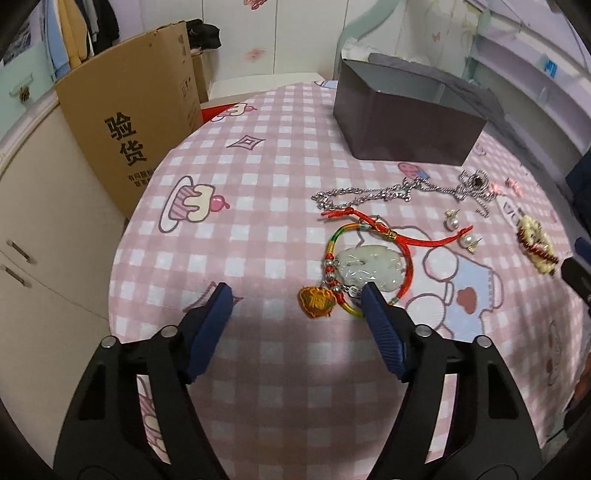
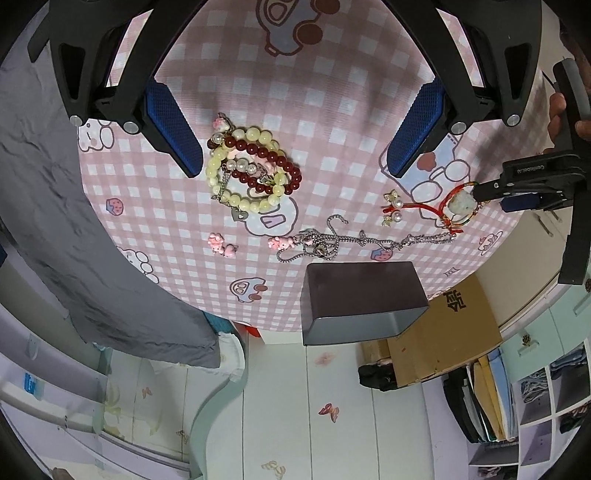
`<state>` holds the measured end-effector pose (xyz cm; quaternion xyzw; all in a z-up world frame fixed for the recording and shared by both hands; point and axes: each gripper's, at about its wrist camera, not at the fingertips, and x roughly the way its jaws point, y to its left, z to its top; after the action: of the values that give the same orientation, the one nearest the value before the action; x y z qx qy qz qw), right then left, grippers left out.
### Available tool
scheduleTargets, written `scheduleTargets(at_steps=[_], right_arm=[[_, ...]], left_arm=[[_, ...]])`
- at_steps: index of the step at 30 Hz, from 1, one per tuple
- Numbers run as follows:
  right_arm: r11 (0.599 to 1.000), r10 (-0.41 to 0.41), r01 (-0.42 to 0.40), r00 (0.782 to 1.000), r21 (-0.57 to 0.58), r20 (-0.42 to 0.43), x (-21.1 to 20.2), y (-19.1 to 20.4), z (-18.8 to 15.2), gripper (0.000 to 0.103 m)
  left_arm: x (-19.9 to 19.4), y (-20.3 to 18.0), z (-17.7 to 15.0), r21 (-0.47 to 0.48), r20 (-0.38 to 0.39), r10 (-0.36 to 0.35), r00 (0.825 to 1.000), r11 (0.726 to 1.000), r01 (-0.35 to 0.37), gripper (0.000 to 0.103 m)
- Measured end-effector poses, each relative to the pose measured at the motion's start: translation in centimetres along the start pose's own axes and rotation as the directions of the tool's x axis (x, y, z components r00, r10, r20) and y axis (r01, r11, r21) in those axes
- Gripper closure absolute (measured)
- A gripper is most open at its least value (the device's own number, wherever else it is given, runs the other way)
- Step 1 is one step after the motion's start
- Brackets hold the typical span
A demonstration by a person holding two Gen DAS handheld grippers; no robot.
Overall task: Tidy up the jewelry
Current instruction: 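Lower the left gripper onto the red-string bracelet's gold charm and close, then lift the red-string bracelet with the left gripper and release it into the grey box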
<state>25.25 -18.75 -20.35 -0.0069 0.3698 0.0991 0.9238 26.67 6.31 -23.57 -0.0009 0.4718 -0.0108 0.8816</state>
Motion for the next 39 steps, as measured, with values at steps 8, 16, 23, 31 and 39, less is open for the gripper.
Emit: scheduleTargets(at_steps=[8, 16, 23, 31, 39], right_arm=[[1.0, 0.008, -0.008, 1.0, -0.008, -0.012, 0.0, 0.5, -0.3, 0.007], [1.0, 0.031, -0.031, 1.0, -0.002, -0.004, -0.5, 0.7, -0.4, 0.007], [0.998, 0.066, -0.066, 0.998, -0.01, 0.003, -0.5, 1.5, -0.2, 0.008], [0.99, 0.124, -0.125, 0.992, -0.064, -0.016, 0.8, 3.8, 0.3, 0.026], [0.971, 0.181, -0.196, 0.977, -0.134, -0.112, 5.8, 7.0, 1.3, 0.059]], left_arm=[[-0.1, -0.7, 0.1, 0.047, 0.046, -0.07, 0.997, 0.997, 0.068, 0.084], [-1.7, 0.2, -0.3, -0.02, 0.078, -0.243, 0.967, 0.969, 0.245, 0.084], [-5.0, 0.0, 0.5, -0.013, 0.163, -0.353, 0.921, 0.933, 0.36, 0.084], [-7.4, -0.4, 1.2, 0.02, 0.224, -0.406, 0.886, 0.911, 0.412, 0.084], [-8.0, -0.5, 2.4, 0.042, 0.246, -0.421, 0.873, 0.905, 0.424, 0.084]])
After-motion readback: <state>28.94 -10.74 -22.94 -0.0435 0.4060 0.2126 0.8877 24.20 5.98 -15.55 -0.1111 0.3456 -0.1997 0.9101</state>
